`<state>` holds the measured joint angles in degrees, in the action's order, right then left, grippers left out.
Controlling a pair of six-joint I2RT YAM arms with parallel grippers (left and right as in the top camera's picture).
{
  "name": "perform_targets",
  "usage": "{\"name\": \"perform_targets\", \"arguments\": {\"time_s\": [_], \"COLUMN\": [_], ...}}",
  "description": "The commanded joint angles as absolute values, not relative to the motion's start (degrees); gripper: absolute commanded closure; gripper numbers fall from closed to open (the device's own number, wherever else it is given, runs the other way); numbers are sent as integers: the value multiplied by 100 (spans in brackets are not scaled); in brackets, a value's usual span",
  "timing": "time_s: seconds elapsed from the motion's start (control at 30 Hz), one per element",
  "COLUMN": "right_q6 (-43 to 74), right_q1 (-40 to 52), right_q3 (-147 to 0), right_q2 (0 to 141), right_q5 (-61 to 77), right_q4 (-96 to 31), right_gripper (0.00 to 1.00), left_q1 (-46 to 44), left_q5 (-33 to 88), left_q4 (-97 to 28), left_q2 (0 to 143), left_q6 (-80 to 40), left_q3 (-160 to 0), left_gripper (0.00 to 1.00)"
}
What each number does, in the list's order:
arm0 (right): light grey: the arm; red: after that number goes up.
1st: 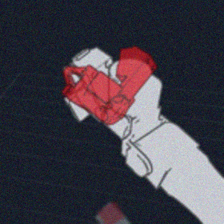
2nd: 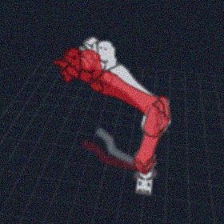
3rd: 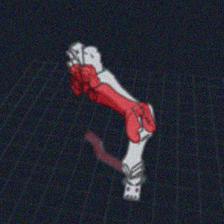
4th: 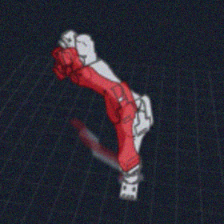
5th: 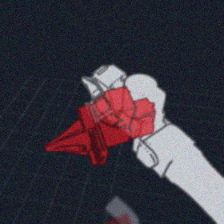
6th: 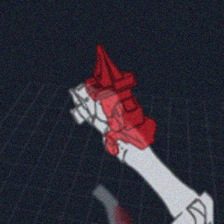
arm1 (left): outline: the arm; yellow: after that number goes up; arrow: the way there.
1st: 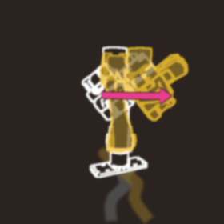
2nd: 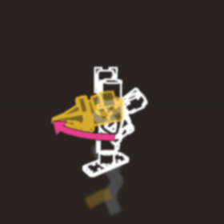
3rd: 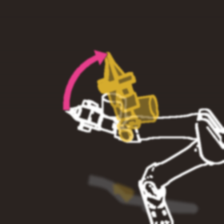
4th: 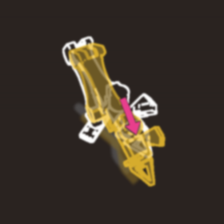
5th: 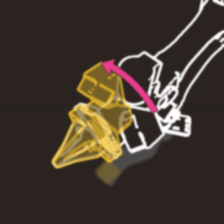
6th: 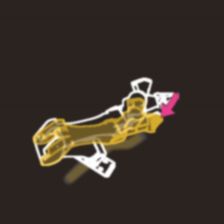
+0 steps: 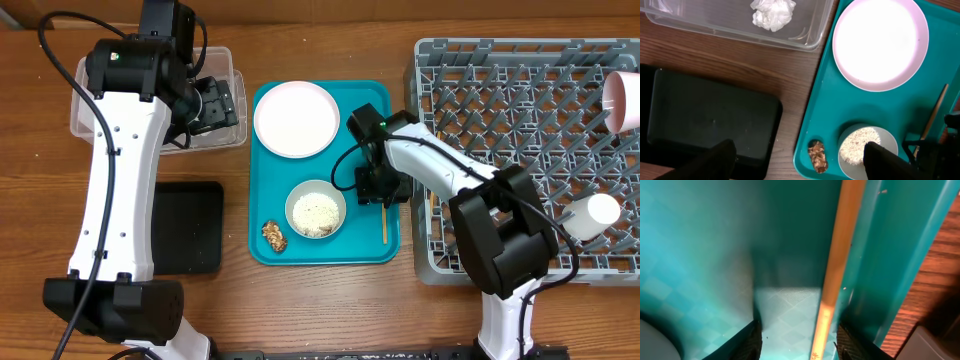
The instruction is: Sort waste into correct bins and load items into the dishwasher
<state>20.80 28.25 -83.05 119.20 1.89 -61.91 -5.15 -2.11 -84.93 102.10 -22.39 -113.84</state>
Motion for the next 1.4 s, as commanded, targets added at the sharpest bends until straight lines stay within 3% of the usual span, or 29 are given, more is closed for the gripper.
{"name": "perform_targets", "arguments": {"time_s": [0.0, 0.1, 0.2, 0.47, 0.73, 0.9, 1.13, 1.37], "right_q6": [2106, 2108, 2134, 2152, 2014, 1297, 534, 250], "right_q1": [2801, 2801, 2801, 2801, 2742, 2504, 1466, 801], "right_q3": [-8068, -8068, -8068, -8068, -8906, -9450, -9502, -8877], "right_q2": [11972, 11972, 11972, 11972, 11242, 10370, 9900, 9902], "right_q5": [115, 115, 117, 235, 333, 370, 156, 161], "right_q4": [-6130, -6156, -6193, -6195, -6639, -7190, -8049, -7937], "right_gripper": [50, 61, 81, 96, 96, 96, 96, 96], "left_q1": [-528, -528, -528, -528, -528, -528, -528, -528], "left_q5": [-185, -185, -185, -187, -187, -187, -185, -185], "left_q4": [-8510, -8519, -8523, -8523, -8521, -8503, -8499, -8503], "left_q2": [10112, 10114, 10114, 10114, 10114, 10114, 10114, 10114], "left_q6": [-2272, -2272, -2272, -2272, -2270, -2272, -2272, -2272], "left_q3": [-11452, -11452, -11452, -11452, -11452, -11452, -11452, -11452], "left_gripper": [16, 16, 17, 17, 16, 16, 16, 16]}}
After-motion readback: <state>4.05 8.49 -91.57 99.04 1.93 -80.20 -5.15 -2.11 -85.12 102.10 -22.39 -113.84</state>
